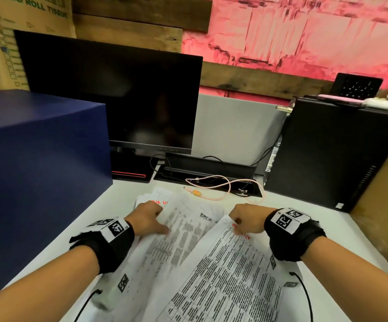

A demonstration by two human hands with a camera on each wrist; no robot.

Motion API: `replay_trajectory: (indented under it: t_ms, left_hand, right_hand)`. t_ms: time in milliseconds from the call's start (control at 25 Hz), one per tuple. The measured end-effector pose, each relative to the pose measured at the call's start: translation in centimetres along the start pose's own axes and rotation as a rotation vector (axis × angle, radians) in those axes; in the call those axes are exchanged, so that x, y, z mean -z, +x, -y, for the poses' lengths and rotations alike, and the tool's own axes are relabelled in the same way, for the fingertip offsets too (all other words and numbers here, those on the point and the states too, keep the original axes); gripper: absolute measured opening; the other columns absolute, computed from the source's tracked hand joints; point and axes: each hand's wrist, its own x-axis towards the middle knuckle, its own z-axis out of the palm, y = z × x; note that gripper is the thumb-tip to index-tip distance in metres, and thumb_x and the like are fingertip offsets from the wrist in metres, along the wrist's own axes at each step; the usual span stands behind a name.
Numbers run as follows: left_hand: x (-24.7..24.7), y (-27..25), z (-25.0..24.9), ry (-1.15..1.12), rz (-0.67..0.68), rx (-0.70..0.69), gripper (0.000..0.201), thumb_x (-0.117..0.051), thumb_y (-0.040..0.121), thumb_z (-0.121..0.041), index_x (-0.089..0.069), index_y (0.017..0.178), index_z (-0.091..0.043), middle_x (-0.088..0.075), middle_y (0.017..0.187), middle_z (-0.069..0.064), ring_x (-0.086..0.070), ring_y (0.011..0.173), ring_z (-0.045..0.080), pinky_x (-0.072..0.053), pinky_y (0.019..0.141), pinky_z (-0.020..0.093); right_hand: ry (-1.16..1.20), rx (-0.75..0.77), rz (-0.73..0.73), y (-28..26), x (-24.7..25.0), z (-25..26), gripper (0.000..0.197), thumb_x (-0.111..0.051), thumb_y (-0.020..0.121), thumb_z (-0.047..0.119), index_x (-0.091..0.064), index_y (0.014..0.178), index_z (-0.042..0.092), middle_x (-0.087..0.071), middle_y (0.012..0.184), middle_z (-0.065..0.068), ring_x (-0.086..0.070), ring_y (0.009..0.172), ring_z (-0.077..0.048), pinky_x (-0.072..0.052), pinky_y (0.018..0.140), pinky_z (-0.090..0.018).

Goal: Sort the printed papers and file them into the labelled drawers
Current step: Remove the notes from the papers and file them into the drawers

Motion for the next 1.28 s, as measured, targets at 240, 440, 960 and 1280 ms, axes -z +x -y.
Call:
replay_trajectory:
  t_ms: [240, 440, 960, 1280]
  left_hand:
    - [1.2, -1.0, 1.9, -0.277, -0.203, 0.143, 0.025, -0.074, 0.083, -0.022, -0.055, 0.067, -0.021, -0.054, 0.066, -0.007, -0.049, 0.062, 0.006, -0.037, 0.055, 0.017]
    - [0.7, -1.3, 2.7, -0.441, -0.047, 0.131, 0.005, -0.062, 0.093, -0.019, -0.065, 0.094, -0.016, -0.069, 0.091, 0.000, -0.063, 0.079, 0.012, -0.053, 0.073, 0.022]
    - [-0.9, -2.7, 1.1, -0.878, 0.294, 0.100, 0.049, -0.036, 0.102, -0.044, -0.049, 0.135, -0.010, -0.061, 0.130, 0.006, -0.057, 0.121, 0.022, -0.041, 0.108, 0.042]
    - [0.0, -1.8, 1.1, -0.751, 0.350, 0.128, 0.023, -0.041, 0.102, -0.020, -0.061, 0.112, -0.012, -0.071, 0.103, 0.005, -0.069, 0.091, 0.017, -0.056, 0.077, 0.029]
  right_hand:
    - [-0.037, -0.001, -0.052, -0.7, 0.9, 0.1, 0.014, -0.049, 0.096, 0.012, -0.062, 0.093, 0.009, -0.056, 0.104, -0.009, -0.046, 0.090, -0.018, -0.033, 0.075, -0.024]
    - [0.037, 0.062, -0.141, 0.8, 1.6, 2.7, 0.020, -0.042, 0.097, 0.009, -0.062, 0.099, 0.013, -0.060, 0.120, -0.013, -0.053, 0.098, -0.025, -0.038, 0.081, -0.027]
    - [0.223, -0.090, -0.430, 6.6, 0.6, 11.2, 0.047, -0.049, 0.088, 0.000, -0.044, 0.131, 0.019, -0.057, 0.124, -0.010, -0.055, 0.112, -0.031, -0.048, 0.089, -0.039]
    - [0.489, -0.059, -0.558, 7.4, -2.8, 11.7, 0.020, -0.047, 0.085, 0.008, -0.047, 0.104, 0.013, -0.043, 0.113, -0.009, -0.042, 0.110, -0.029, -0.042, 0.092, -0.040]
